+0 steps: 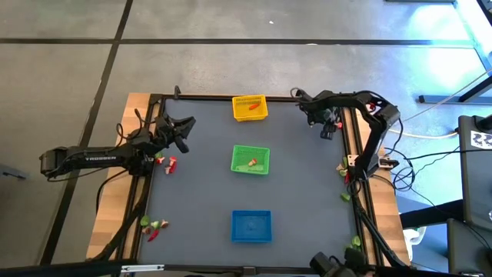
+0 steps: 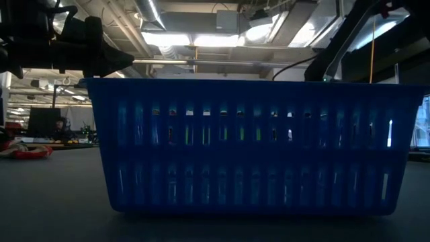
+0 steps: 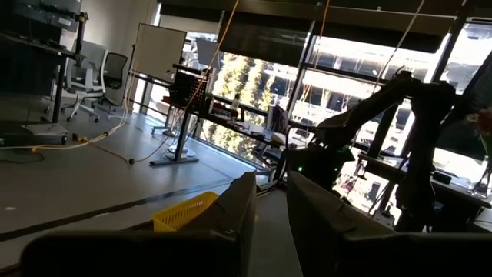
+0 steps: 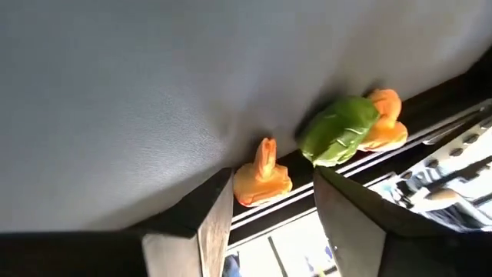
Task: Sort produce into baskets
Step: Put the red mushroom into the green bin
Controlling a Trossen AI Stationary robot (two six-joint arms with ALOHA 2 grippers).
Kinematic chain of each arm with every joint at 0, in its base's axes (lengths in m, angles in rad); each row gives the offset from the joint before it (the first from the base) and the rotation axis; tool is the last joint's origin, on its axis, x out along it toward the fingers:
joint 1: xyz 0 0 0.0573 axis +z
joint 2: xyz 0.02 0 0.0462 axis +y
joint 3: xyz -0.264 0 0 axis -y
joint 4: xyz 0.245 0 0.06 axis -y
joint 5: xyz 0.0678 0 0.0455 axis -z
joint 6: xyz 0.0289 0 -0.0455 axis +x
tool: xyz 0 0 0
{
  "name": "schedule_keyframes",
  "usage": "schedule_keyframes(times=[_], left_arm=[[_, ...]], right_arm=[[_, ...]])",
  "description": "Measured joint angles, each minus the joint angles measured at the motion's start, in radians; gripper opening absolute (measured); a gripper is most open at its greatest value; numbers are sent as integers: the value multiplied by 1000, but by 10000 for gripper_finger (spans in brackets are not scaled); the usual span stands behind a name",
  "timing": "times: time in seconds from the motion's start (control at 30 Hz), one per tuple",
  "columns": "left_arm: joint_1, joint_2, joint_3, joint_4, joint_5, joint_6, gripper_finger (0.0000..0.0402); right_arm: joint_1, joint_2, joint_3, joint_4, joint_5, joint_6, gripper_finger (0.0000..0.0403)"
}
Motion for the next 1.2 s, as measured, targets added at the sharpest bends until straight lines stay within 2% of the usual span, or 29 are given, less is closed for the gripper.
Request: schedule_keyframes(times=[0.3, 0.77, 0.87, 1.0, 1.2], left_arm=[[0, 0, 0, -2, 0, 1, 72], [0, 0, 0, -2, 0, 0, 72], [0, 0, 0, -2, 0, 0, 72], [0, 0, 0, -2, 0, -1, 72], [0, 0, 0, -2, 0, -1, 72]], right_arm=[[2, 13, 1, 1, 32, -43, 182], [26, 13, -2, 45, -21, -57, 181], [32, 28, -2, 42, -3, -58, 180], [31, 55, -2, 15, 54, -60, 157], [30, 63, -3, -1, 82, -80, 85]])
